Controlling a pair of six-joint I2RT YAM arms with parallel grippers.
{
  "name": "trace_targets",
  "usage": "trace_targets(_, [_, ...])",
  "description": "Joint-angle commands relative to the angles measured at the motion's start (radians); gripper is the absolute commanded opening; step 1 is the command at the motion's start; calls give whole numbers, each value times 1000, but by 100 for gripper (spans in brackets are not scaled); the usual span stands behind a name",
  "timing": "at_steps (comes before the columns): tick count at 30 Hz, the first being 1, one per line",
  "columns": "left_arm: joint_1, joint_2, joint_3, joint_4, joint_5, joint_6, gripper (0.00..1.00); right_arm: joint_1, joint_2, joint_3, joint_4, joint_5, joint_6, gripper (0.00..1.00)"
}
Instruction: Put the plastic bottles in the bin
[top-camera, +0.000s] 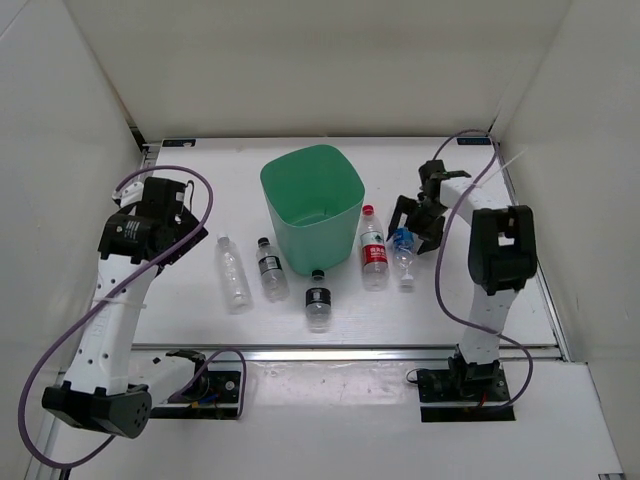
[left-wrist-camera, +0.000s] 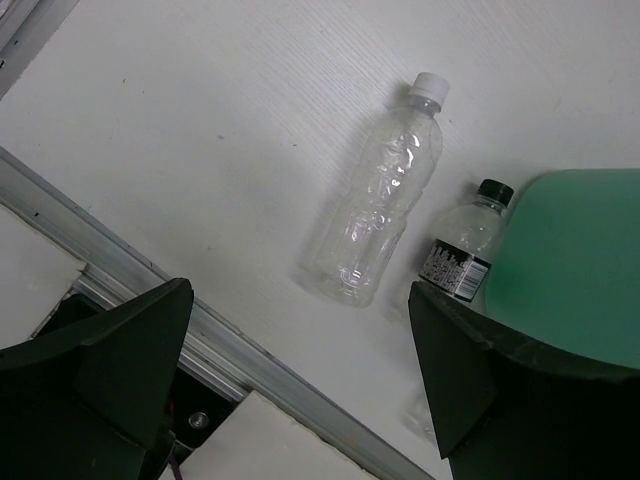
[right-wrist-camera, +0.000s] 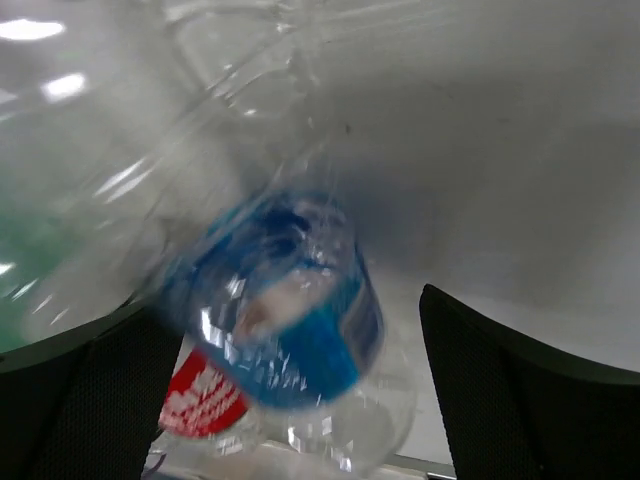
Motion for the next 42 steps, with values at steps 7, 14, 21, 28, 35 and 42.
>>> trace_targets(7, [-12, 33, 14, -2, -55, 14, 100, 22, 82, 80, -22, 44, 16, 50])
trace_targets(14, [-12, 42, -12, 0, -70, 3, 100, 42, -151, 324, -141, 150, 19, 34])
trace_targets(21, [-38, 83, -12, 9, -90, 3, 100, 171, -194, 833, -119, 157, 24, 34])
trace_targets(28, [-60, 105, 7, 20, -59, 31, 100, 396, -64, 925, 73, 167, -31, 40])
trace_targets(35, [-60, 96, 16, 11, -113, 22, 100, 472, -51, 832, -23, 195, 50, 100])
trace_targets(42, [-60, 65, -16, 11, -117, 12, 100, 221, -370, 491, 6, 349, 142, 100])
